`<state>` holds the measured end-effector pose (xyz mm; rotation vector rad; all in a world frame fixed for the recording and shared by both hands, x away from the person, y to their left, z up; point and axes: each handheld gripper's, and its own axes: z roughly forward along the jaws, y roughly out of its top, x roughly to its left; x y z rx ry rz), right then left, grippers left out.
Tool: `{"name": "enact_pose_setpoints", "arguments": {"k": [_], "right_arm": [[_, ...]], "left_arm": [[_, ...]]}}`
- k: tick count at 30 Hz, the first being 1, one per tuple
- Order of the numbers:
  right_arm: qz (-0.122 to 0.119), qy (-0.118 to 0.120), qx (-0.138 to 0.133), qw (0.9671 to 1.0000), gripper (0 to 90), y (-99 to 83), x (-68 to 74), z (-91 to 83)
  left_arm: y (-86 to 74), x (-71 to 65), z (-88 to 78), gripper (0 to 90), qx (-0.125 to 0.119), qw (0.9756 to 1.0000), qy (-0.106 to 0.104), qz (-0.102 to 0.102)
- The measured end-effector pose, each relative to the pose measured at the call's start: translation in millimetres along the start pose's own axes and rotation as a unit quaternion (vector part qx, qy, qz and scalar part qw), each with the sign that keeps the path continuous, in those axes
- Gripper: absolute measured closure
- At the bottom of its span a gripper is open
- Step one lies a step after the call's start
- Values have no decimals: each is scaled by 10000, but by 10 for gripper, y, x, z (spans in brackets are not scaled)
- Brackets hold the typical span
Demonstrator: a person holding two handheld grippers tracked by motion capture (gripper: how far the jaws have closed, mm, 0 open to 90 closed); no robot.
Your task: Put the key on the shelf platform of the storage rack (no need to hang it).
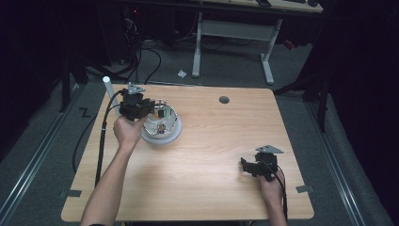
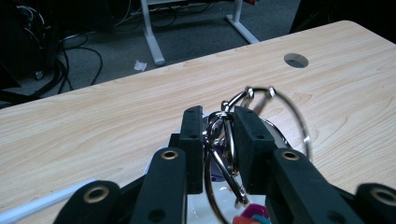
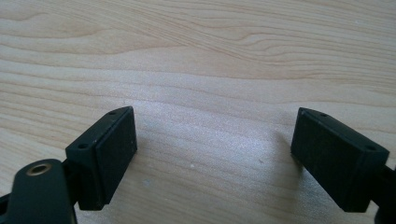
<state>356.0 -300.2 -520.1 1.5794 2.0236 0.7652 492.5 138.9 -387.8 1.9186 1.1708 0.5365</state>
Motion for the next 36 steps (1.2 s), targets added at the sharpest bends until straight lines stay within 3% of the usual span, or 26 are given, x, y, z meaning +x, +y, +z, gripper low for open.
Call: {"name": "enact_pose_setpoints", "arguments": {"k": [7,25,36], "right_arm": [[0,0,0,10000,143,0,0,0],[0,-1,0,10000,144,0,0,0],[-7,3,0,10000,144,-2,-1,-2]], "left_arm": [[-18,-30,53,763,99,9999,-2,97],[-162,-13,206,765,298,9994,-145,-60],[-222,-35,302,763,380,9991,-114,-120]]}}
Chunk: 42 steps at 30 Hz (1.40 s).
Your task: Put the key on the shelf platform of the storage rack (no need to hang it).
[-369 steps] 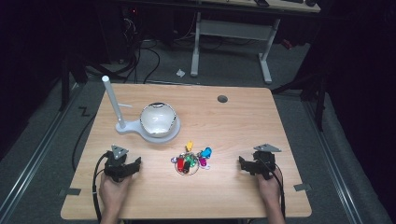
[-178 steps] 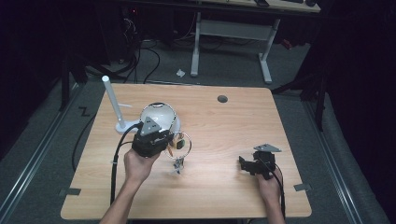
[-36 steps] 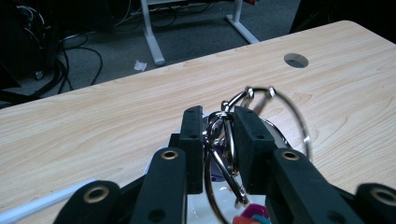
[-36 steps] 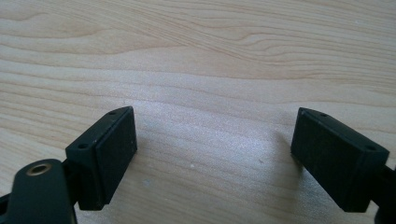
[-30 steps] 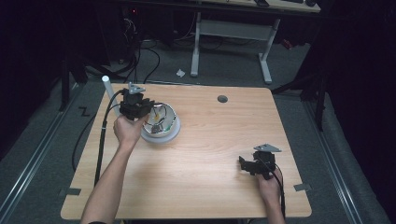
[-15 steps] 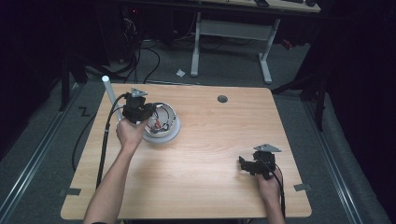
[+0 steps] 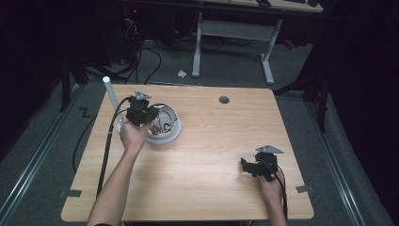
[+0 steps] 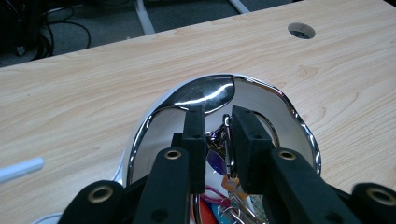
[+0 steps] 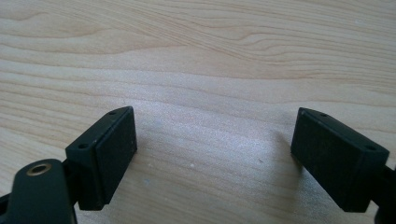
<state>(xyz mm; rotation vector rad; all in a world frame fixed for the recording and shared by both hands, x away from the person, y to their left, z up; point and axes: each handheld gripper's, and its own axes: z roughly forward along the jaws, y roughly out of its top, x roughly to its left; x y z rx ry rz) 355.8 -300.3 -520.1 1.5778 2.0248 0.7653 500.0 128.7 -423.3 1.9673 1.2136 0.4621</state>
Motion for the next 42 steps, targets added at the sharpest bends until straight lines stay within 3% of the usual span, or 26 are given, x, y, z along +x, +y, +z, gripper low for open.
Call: {"name": "enact_pose_setpoints", "arguments": {"k": [4,7,9,13,21,42], "right_arm": [[0,0,-1,10000,144,0,0,0],[1,0,0,10000,144,0,0,0],[1,0,-1,10000,144,0,0,0],[0,0,-1,10000,143,0,0,0],[1,-1,0,10000,144,0,0,0],[3,4,-1,10000,143,0,1,0]], "left_arm": [[-61,33,54,759,142,9999,-6,-58],[-78,45,51,754,104,9999,-9,-89],[-79,57,36,661,50,9999,-53,-153],[-70,65,-32,572,37,9999,-5,-124],[-69,30,-174,473,-103,9999,-61,-110],[-140,-49,-528,385,-349,9987,-336,-135]]}}
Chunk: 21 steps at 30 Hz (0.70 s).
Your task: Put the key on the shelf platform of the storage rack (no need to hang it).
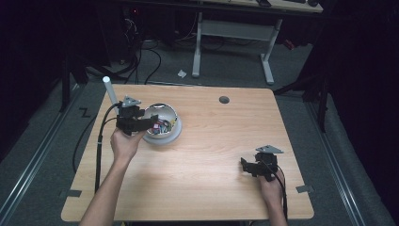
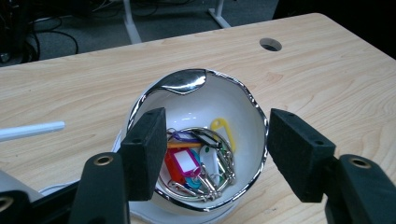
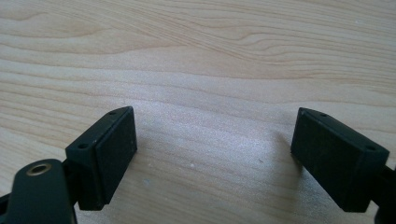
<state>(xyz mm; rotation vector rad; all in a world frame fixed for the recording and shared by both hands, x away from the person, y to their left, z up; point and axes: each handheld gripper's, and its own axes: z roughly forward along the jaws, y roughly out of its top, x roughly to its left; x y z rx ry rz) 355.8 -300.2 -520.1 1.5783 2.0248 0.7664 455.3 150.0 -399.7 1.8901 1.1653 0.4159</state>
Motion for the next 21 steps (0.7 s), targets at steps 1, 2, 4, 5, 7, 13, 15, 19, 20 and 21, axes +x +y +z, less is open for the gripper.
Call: {"name": "enact_pose_setpoints", "arguments": {"k": [1,2,4,5,7,13,15,19,20,21], "right_arm": [[-1,-5,1,10000,143,0,0,0],[-2,-4,0,10000,143,0,-1,0],[-2,-5,0,10000,143,0,-1,0],[-2,-5,0,10000,143,0,-1,0],[-3,-5,-1,10000,143,0,-1,0],[4,-5,2,10000,144,0,0,0],[-2,-5,0,10000,143,0,0,0],[0,-1,0,10000,143,0,0,0],[-1,-4,0,10000,143,0,0,0],[0,0,0,10000,143,0,0,0]], "left_arm": [[-6,-2,-14,384,-10,10000,-19,-16],[-10,-4,-27,384,-15,10000,-47,-39],[-15,-5,-41,384,-12,10000,-77,-56],[-22,-11,-56,384,-25,9999,-108,-81],[-35,-23,-80,385,-53,9999,-126,-88],[-75,-36,-150,385,-69,9998,-149,-92],[-101,-47,-187,385,-117,9998,-155,-102],[-132,-63,-233,384,-127,9997,-185,-107],[-136,-68,-240,383,-127,9997,-189,-103],[-141,-72,-250,383,-122,9997,-195,-88]]}}
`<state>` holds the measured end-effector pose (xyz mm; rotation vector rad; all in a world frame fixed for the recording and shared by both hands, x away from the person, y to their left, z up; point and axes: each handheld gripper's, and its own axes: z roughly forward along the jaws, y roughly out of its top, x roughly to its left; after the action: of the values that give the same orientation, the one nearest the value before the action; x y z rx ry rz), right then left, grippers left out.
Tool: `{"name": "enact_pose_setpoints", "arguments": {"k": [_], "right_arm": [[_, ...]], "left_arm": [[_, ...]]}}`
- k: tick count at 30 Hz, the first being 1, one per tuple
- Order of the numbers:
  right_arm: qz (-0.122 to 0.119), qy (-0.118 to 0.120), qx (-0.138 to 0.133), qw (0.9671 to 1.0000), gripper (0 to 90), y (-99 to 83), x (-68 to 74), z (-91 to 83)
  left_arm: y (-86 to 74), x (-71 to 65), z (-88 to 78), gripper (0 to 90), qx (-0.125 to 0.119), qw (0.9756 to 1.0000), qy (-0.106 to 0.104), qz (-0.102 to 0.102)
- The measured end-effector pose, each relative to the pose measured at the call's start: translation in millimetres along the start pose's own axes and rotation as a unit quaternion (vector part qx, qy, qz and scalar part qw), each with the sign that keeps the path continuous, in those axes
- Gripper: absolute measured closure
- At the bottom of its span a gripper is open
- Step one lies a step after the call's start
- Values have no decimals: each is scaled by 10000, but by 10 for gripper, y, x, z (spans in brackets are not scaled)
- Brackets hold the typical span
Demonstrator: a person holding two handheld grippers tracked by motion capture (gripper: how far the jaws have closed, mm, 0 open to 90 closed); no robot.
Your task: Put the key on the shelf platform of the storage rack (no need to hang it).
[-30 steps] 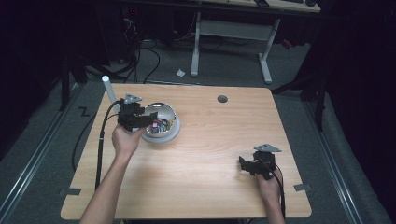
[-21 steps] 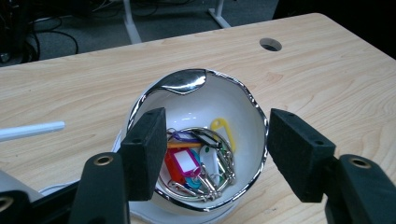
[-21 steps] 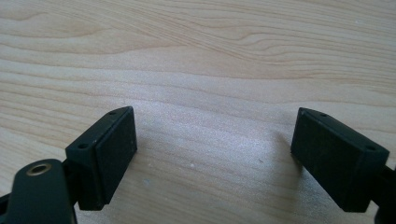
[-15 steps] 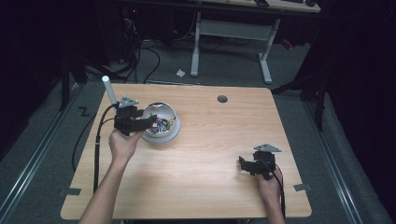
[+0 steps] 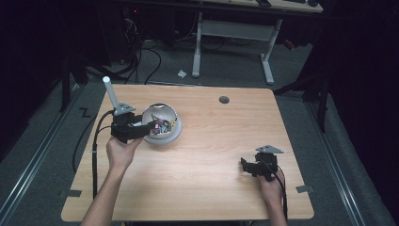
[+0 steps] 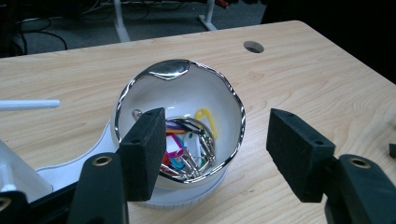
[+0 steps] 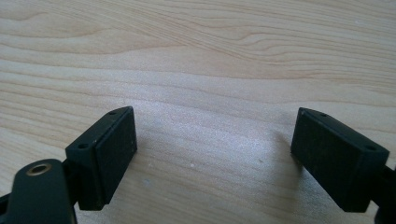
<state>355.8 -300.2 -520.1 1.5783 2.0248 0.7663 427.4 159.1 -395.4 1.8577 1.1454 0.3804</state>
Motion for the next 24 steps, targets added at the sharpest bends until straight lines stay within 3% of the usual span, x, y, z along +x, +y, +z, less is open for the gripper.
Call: {"name": "enact_pose_setpoints", "arguments": {"k": [24], "right_arm": [[7,-5,3,10000,143,0,1,0]], "left_arm": [[-208,-100,-129,370,47,9998,-177,-53]]}}
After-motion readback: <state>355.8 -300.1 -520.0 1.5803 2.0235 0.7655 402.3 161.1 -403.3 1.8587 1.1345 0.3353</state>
